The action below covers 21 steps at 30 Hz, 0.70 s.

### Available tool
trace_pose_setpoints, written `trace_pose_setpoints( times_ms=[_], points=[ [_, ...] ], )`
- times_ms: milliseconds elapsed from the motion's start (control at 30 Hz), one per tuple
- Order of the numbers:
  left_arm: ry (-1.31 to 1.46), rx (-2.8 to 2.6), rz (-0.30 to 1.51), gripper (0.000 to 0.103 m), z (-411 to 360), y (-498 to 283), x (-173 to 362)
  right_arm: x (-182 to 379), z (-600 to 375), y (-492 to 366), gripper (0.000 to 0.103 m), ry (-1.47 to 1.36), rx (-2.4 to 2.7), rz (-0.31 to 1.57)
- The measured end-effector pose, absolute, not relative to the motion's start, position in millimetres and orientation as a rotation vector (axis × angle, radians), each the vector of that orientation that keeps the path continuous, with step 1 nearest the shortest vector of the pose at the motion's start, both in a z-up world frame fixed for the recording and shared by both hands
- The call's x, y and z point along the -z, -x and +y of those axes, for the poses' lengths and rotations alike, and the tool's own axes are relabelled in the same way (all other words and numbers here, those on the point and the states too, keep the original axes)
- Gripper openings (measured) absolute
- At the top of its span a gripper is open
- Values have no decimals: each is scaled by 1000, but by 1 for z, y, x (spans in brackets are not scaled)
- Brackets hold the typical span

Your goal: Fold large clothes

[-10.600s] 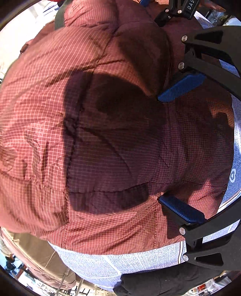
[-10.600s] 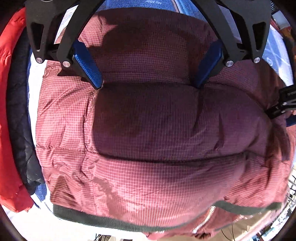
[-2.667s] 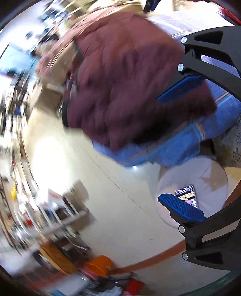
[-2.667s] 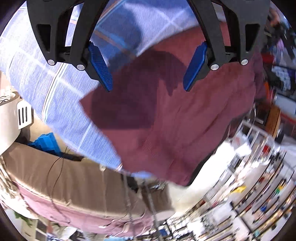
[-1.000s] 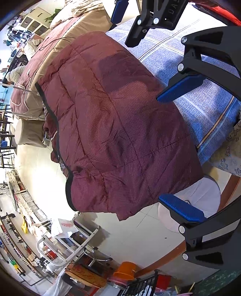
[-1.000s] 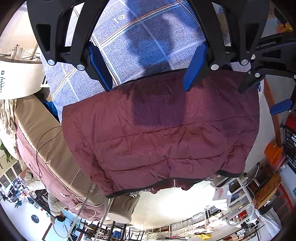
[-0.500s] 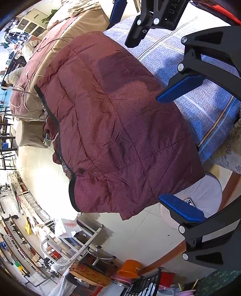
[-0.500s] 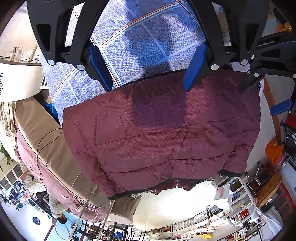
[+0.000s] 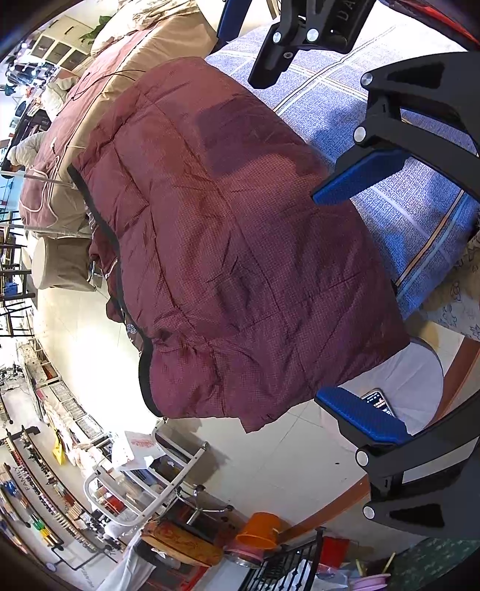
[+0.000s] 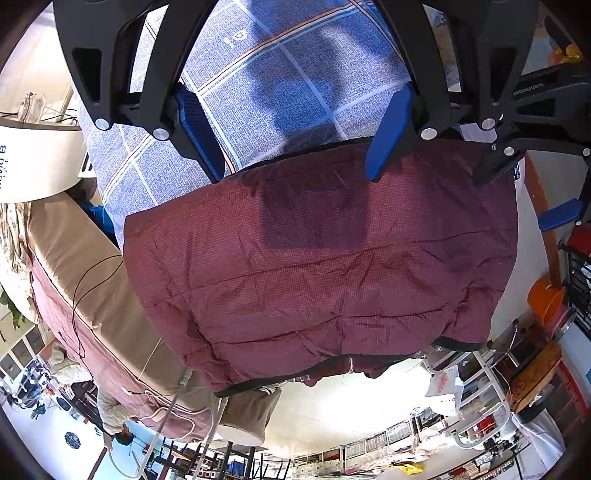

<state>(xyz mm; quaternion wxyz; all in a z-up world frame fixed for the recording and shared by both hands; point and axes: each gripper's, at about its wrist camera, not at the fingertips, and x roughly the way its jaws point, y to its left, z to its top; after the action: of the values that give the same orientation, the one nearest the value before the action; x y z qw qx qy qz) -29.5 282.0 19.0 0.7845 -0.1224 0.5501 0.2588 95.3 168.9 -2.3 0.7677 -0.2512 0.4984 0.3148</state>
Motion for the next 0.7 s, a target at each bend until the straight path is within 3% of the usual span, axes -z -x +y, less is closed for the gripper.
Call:
trace_pose_setpoints(
  times_ms=[700],
  points=[
    [243, -554, 1183, 97, 277, 28, -20, 3, 170, -95, 78, 542, -686, 1081]
  ],
)
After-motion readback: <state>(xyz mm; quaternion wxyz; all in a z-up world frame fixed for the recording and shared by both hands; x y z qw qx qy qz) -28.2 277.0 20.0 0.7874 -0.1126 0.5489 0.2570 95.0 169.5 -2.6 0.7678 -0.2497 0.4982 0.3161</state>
